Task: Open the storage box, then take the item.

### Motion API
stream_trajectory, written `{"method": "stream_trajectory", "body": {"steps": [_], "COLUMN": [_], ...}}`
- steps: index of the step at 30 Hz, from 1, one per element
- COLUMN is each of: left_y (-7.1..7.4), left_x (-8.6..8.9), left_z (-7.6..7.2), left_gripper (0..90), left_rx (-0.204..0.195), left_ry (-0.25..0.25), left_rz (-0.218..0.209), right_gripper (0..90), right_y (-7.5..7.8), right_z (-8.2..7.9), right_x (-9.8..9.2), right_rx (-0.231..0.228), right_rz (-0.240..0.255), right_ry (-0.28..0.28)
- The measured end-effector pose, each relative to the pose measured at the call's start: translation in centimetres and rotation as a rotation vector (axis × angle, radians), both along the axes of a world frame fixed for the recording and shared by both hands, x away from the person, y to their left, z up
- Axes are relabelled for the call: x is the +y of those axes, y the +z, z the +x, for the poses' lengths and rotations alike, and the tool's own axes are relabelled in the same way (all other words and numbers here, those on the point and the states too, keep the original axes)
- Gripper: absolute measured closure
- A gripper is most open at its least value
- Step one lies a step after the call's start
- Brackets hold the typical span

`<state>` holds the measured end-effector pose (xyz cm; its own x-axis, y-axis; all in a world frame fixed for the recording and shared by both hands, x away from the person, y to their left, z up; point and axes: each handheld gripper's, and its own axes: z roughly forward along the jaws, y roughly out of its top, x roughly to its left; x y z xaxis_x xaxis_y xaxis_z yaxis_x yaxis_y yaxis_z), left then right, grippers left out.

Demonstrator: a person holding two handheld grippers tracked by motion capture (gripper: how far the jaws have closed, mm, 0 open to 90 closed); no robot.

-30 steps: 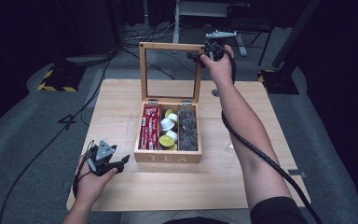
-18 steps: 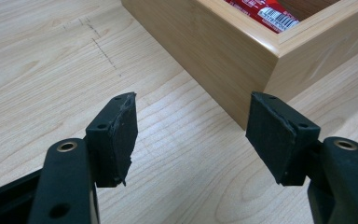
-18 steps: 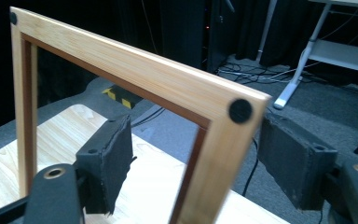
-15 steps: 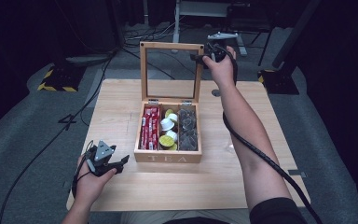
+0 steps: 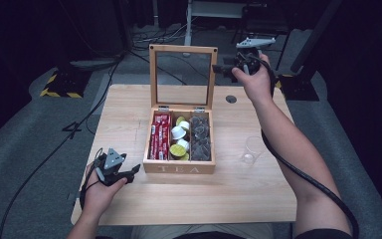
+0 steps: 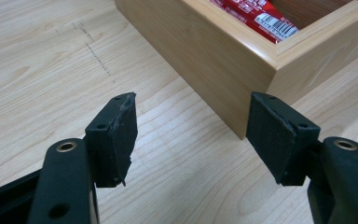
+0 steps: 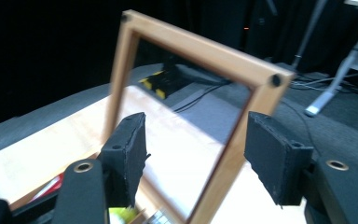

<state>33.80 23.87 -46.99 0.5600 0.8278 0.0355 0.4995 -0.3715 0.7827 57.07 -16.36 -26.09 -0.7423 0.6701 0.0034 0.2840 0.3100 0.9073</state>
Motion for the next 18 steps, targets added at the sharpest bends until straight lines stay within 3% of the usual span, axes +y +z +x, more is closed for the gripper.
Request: {"method": "stream_trajectory", "body": {"steps": [4, 5, 9, 18], "left_y": [-0.1, -0.2, -0.2, -1.0], "left_x": [-0.2, -0.2, 0.0, 0.3], "left_z": [0.1, 0.1, -0.1, -0.1], "left_gripper": [34.4, 34.3, 34.0, 31.4], "left_rx": [0.007, 0.01, 0.008, 0.039], "left_ry": [-0.013, -0.006, -0.002, -0.005], "left_rz": [0.013, 0.0, 0.002, 0.013], "right_gripper": [38.7, 37.3, 36.5, 37.4], "right_y": [-0.3, -0.8, -2.6, -6.7], "right_z": [-2.1, -3.4, -5.4, -7.9], "right_x": [0.2, 0.3, 0.7, 1.9], "right_rx": [0.002, 0.006, 0.038, 0.107], "right_rz": [-0.011, -0.029, -0.055, -0.123], "right_ry": [0.06, 0.093, 0.156, 0.226]}}
